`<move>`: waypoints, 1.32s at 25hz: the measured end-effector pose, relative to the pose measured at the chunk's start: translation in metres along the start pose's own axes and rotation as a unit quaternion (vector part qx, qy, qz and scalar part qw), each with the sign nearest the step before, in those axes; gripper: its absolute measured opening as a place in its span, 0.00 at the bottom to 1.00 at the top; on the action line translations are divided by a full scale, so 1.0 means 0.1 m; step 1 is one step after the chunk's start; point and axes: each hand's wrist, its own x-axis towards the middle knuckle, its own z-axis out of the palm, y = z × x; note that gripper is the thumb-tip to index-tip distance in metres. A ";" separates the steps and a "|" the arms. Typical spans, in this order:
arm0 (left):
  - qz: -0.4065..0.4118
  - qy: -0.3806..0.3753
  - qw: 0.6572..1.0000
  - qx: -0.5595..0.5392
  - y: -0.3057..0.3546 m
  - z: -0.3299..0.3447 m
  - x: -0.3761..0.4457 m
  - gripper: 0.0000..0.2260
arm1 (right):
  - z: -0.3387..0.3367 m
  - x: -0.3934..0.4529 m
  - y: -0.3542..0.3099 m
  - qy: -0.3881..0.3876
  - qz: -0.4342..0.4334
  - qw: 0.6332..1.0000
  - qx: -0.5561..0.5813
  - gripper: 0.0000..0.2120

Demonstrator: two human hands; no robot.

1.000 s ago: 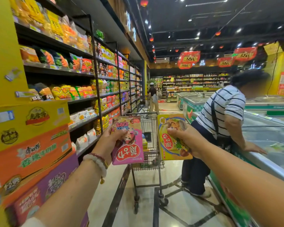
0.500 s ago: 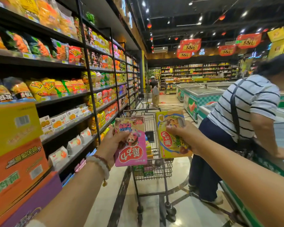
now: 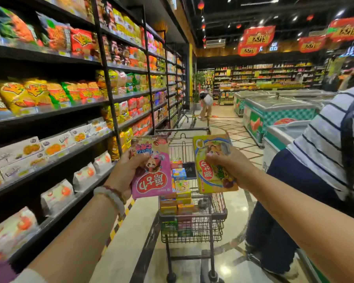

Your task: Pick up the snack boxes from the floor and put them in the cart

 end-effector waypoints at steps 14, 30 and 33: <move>-0.067 0.016 0.998 -0.006 -0.90 -0.78 2.81 0.20 | 0.10 2.57 1.27 -0.005 0.079 0.997 -0.008 0.09; -0.201 0.113 0.970 0.082 -2.68 -0.71 5.11 0.06 | -0.02 4.94 3.28 -0.022 0.247 0.967 0.060 0.09; -0.207 0.156 0.948 0.185 -2.99 -0.70 5.43 0.28 | 0.00 5.25 3.70 -0.017 0.277 0.959 0.059 0.13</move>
